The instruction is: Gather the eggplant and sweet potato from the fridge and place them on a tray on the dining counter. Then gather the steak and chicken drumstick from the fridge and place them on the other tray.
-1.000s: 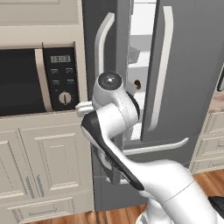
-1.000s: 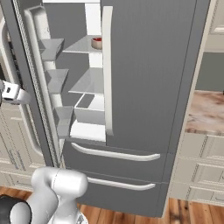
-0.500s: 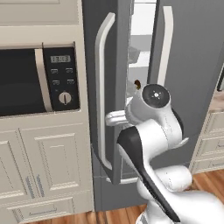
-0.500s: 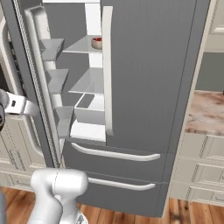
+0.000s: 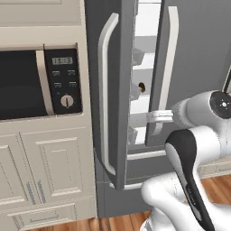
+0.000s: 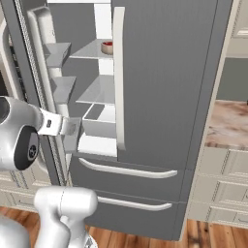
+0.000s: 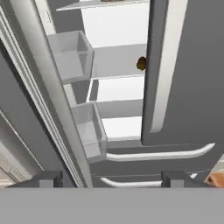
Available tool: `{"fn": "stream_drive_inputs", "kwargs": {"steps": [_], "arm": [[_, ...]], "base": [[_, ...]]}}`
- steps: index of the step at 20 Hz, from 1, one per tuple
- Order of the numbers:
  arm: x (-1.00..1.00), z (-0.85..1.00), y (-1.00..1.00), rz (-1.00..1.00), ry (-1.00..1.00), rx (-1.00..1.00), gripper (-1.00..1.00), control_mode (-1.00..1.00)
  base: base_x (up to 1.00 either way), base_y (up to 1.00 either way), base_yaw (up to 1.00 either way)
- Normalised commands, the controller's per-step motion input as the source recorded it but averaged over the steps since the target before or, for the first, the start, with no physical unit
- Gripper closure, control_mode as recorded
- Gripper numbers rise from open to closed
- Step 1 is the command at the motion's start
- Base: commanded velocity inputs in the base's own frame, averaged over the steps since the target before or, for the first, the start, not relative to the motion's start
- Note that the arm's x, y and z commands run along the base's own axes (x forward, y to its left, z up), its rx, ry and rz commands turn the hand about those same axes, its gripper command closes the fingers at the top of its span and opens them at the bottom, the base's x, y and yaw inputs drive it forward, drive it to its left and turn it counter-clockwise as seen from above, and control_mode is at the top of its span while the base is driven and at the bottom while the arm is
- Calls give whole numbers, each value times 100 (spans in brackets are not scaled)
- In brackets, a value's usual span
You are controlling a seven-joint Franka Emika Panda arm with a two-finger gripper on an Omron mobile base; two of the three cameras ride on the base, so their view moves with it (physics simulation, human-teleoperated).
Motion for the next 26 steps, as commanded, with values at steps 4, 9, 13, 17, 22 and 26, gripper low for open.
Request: {"fn": "stream_drive_inputs", "kwargs": {"steps": [4, 9, 13, 17, 22, 26], "arm": [[40, 31, -38, -1, 0, 13, -100, -100], [65, 4, -3, 0, 0, 15, -100, -100], [37, 4, -8, -2, 4, 17, -100, -100], [14, 1, -9, -5, 2, 19, -100, -100], [44, 0, -1, -5, 0, 16, -100, -100], [75, 1, 0, -1, 5, 17, -100, -100]], "base": [[0, 0, 0], [0, 0, 0], [0, 0, 0], [0, 0, 0], [0, 0, 0], [0, 0, 0]]}}
